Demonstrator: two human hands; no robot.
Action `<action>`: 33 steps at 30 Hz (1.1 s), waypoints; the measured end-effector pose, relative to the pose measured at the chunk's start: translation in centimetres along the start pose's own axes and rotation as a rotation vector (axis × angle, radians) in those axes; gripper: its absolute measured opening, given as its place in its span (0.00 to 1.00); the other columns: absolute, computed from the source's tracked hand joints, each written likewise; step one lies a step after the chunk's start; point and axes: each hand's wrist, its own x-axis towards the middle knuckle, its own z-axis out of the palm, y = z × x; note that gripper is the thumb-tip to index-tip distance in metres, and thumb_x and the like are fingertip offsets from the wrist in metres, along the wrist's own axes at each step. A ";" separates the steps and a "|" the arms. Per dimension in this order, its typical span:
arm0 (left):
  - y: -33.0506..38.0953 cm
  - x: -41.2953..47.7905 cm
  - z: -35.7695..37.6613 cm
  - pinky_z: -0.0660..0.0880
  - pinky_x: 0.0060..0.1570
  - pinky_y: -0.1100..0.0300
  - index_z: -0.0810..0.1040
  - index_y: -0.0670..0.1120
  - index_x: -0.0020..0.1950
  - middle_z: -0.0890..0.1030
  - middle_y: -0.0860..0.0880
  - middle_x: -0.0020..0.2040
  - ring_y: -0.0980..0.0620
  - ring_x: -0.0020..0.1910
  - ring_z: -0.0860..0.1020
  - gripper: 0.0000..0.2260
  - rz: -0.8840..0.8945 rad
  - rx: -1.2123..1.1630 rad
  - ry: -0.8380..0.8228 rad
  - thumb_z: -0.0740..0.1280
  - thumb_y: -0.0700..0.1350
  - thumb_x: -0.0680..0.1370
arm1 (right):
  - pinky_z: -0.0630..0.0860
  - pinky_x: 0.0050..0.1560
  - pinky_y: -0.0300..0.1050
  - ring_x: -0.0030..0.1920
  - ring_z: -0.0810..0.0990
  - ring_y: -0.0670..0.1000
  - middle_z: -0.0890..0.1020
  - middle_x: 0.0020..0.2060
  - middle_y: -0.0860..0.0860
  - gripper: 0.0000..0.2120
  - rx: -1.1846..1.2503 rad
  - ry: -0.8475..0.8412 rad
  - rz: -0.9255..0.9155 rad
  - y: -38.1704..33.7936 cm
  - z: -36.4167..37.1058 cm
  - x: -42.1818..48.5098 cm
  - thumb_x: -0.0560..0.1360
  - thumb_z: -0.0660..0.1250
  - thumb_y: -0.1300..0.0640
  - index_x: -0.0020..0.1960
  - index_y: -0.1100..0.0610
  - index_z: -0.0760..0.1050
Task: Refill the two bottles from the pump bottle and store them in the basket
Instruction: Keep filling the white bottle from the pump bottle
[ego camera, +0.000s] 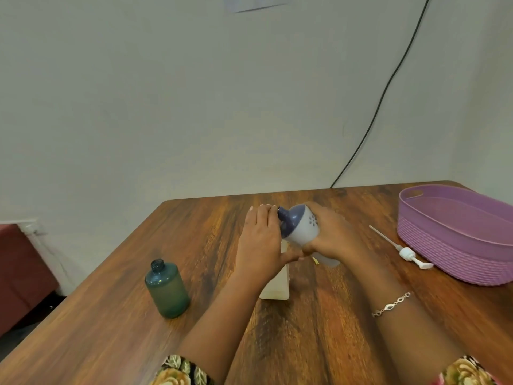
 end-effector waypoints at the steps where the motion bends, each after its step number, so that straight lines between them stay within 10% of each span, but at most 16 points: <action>1: -0.2 0.3 -0.2 0.62 0.67 0.51 0.74 0.39 0.62 0.75 0.43 0.59 0.45 0.62 0.71 0.42 0.007 -0.011 0.004 0.57 0.72 0.65 | 0.66 0.44 0.42 0.51 0.71 0.48 0.75 0.56 0.50 0.37 0.005 0.009 -0.006 -0.1 -0.2 0.1 0.60 0.77 0.56 0.65 0.51 0.66; 8: 0.2 -0.6 0.6 0.77 0.50 0.54 0.77 0.38 0.52 0.79 0.44 0.45 0.46 0.47 0.78 0.37 -0.030 -0.008 0.087 0.72 0.66 0.57 | 0.67 0.48 0.42 0.57 0.71 0.51 0.73 0.59 0.52 0.38 -0.062 -0.013 -0.001 -0.3 -0.2 0.2 0.62 0.77 0.56 0.68 0.52 0.64; 27: 0.2 -0.5 0.4 0.74 0.57 0.48 0.78 0.38 0.53 0.80 0.44 0.48 0.46 0.49 0.79 0.38 0.002 0.009 0.096 0.59 0.70 0.61 | 0.69 0.50 0.43 0.57 0.71 0.51 0.73 0.60 0.52 0.39 -0.072 -0.018 0.016 0.1 -0.2 0.0 0.62 0.77 0.56 0.69 0.51 0.63; 33: -0.5 0.2 -0.5 0.69 0.62 0.47 0.78 0.38 0.55 0.80 0.43 0.50 0.44 0.52 0.79 0.37 0.030 0.006 0.061 0.74 0.65 0.58 | 0.66 0.46 0.41 0.52 0.69 0.48 0.74 0.58 0.51 0.39 -0.031 0.023 -0.025 0.0 -0.4 0.4 0.60 0.78 0.56 0.67 0.51 0.65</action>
